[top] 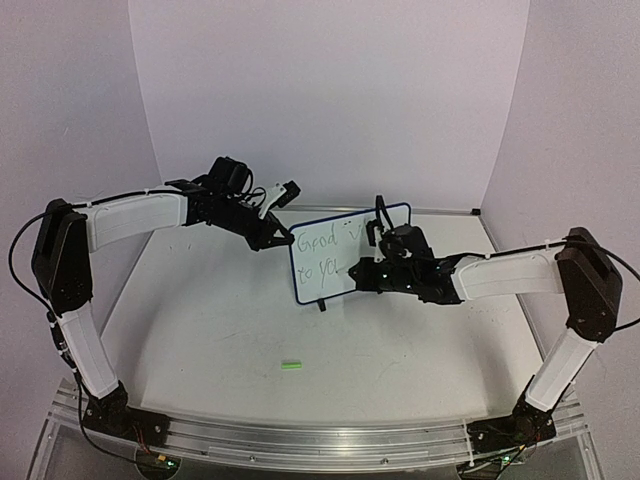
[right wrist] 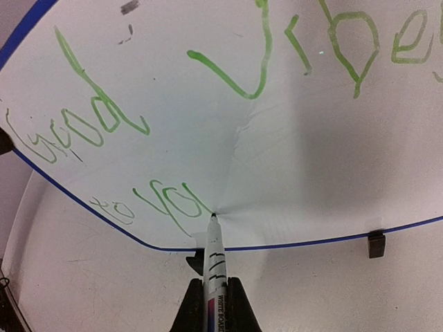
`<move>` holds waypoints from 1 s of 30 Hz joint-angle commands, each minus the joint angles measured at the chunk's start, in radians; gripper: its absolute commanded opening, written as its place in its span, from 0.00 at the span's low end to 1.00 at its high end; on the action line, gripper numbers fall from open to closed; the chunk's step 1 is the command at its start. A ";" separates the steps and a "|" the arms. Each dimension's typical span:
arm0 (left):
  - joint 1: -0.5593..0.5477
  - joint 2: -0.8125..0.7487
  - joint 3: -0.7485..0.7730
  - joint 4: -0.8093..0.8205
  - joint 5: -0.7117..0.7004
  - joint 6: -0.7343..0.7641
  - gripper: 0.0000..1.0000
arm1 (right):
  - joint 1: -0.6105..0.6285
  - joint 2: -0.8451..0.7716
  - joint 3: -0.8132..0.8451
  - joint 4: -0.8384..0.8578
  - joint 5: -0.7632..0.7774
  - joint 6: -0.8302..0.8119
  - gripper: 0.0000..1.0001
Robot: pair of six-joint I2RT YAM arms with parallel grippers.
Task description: Write a sentence on the whiteboard
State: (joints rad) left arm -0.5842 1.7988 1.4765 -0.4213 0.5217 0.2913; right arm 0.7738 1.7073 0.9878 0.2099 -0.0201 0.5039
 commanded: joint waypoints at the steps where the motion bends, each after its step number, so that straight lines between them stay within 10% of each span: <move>1: 0.006 -0.029 -0.019 -0.023 -0.087 0.060 0.00 | -0.015 -0.011 0.017 0.019 0.069 0.009 0.00; 30: 0.006 -0.033 -0.019 -0.021 -0.088 0.060 0.00 | -0.019 -0.103 0.029 0.003 0.086 -0.007 0.00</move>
State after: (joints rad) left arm -0.5842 1.7985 1.4765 -0.4217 0.5213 0.2916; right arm 0.7635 1.6604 0.9886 0.1911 0.0195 0.5018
